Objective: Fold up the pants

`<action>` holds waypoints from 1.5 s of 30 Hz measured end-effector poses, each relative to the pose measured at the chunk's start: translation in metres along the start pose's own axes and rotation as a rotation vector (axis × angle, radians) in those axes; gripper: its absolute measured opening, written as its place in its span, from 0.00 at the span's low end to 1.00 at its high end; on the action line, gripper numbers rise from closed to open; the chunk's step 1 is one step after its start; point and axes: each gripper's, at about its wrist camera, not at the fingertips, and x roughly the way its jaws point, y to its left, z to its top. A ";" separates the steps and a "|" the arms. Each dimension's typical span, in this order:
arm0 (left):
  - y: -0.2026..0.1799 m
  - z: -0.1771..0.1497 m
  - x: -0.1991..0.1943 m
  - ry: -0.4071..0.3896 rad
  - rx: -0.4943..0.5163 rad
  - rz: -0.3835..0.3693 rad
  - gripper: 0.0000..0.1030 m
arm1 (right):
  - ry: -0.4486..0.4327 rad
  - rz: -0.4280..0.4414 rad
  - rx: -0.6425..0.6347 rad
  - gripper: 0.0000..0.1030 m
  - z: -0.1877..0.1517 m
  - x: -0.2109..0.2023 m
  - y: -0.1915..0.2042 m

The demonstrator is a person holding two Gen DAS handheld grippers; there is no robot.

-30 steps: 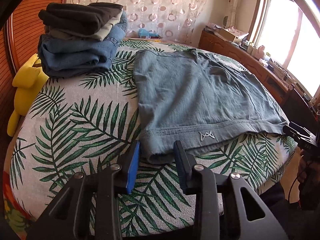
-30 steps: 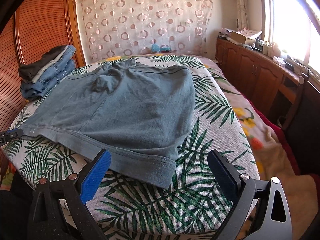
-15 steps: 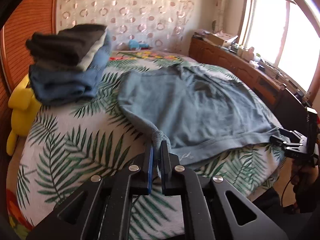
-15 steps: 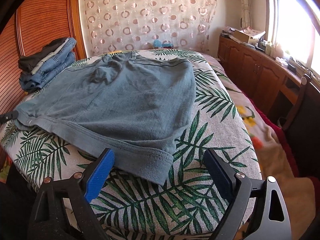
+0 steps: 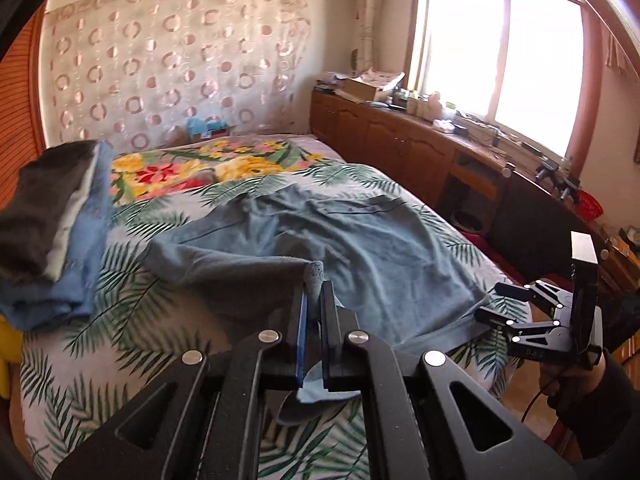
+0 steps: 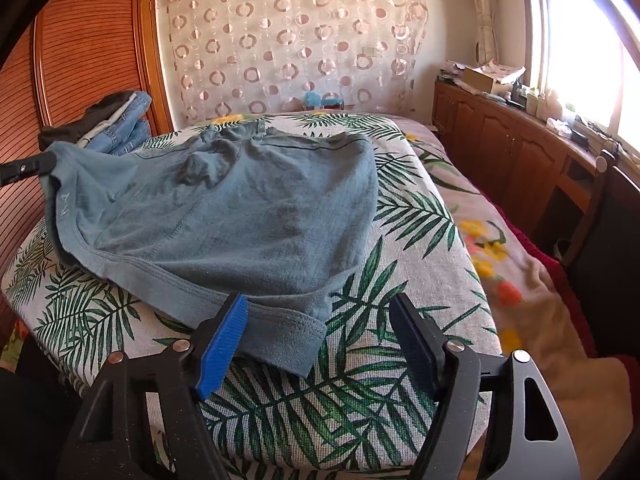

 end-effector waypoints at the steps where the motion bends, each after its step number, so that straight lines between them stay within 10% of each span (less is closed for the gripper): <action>1: -0.004 0.004 0.002 0.000 0.005 -0.011 0.06 | -0.002 0.002 -0.001 0.67 0.001 0.000 -0.001; 22: -0.075 0.017 0.054 0.097 0.093 -0.131 0.07 | -0.030 -0.005 0.040 0.59 0.000 0.000 -0.011; 31: -0.052 0.018 0.042 0.050 0.055 -0.077 0.74 | -0.033 -0.003 0.035 0.59 0.003 0.000 -0.008; 45: 0.007 -0.024 0.041 0.098 -0.030 0.049 0.76 | -0.050 0.107 -0.024 0.45 0.026 0.010 0.017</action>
